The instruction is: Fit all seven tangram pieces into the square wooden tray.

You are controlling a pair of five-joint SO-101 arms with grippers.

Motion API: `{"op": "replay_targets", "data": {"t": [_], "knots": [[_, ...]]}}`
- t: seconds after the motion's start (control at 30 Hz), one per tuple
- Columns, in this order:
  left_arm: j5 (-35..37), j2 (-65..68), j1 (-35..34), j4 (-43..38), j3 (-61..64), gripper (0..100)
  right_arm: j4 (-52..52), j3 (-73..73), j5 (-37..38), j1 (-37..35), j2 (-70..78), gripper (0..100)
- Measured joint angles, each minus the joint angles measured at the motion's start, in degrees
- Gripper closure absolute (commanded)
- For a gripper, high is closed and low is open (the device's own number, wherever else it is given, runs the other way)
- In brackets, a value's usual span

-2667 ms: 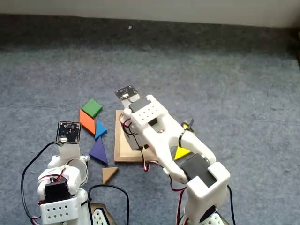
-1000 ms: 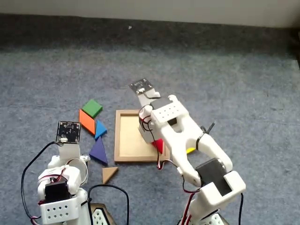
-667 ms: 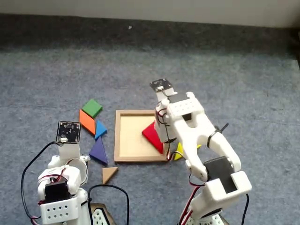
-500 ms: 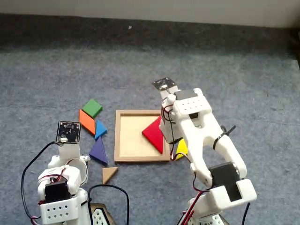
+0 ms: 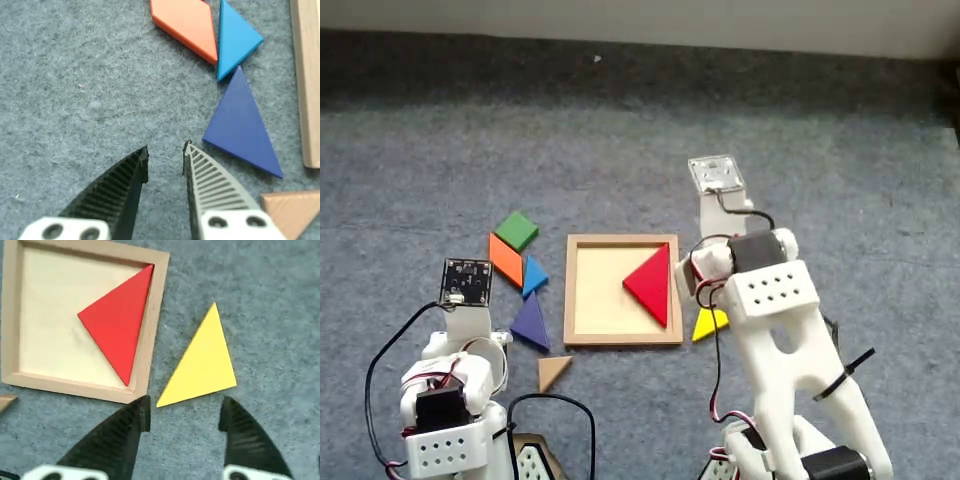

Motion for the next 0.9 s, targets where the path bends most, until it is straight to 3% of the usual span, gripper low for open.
{"op": "replay_targets", "data": {"t": [0.13,0.43,0.9], "knots": [[0.0,0.0,0.0,0.0,0.0,87,-4.9,4.4,-5.4,0.1,-0.3,64.6],[0.0,0.0,0.0,0.0,0.0,87,-11.7,7.7,-6.2,0.1,0.0,64.6],[0.0,0.0,0.0,0.0,0.0,87,-12.7,-1.7,-6.2,4.7,27.0,64.8]]}}
